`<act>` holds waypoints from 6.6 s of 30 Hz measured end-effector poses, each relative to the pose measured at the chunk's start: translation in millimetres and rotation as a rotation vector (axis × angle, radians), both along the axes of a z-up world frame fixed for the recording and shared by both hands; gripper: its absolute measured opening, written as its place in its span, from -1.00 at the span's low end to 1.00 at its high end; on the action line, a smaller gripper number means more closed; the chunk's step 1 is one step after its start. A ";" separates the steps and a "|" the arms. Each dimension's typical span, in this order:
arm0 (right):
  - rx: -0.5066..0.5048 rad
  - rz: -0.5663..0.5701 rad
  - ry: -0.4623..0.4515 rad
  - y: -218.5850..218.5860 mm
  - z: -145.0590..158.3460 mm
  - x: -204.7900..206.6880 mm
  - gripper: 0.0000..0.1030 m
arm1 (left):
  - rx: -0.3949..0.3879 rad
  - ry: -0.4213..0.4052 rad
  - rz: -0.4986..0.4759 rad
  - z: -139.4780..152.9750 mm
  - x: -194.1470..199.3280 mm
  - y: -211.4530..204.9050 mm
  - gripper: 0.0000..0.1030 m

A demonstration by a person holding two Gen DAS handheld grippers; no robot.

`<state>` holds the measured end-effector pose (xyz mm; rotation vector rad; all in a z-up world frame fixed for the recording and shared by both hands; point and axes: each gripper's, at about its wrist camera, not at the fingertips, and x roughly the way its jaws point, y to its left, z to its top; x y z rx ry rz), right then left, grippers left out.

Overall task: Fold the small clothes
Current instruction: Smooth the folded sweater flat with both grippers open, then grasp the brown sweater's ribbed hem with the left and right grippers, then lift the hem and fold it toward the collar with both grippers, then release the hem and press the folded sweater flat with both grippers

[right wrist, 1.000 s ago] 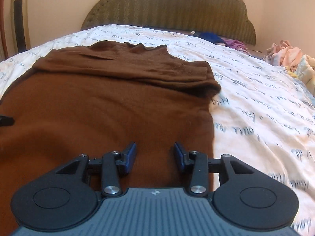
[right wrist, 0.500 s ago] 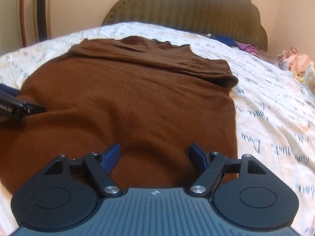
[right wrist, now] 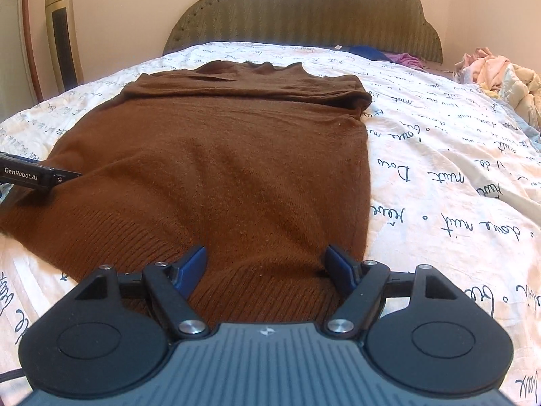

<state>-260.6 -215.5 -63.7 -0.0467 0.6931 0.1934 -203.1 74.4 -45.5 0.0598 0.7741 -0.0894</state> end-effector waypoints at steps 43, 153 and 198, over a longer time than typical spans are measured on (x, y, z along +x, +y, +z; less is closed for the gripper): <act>0.195 0.024 -0.086 -29.3 22.0 -33.8 0.65 | -0.535 -0.119 -0.090 30.6 -98.9 68.3 1.00; 0.399 -0.113 0.021 -94.4 56.5 378.6 0.53 | -0.787 -0.059 0.195 38.2 323.5 111.1 0.98; -0.082 0.083 -0.006 -27.1 4.2 249.0 0.06 | -0.060 0.023 -0.124 1.7 192.9 -2.8 1.00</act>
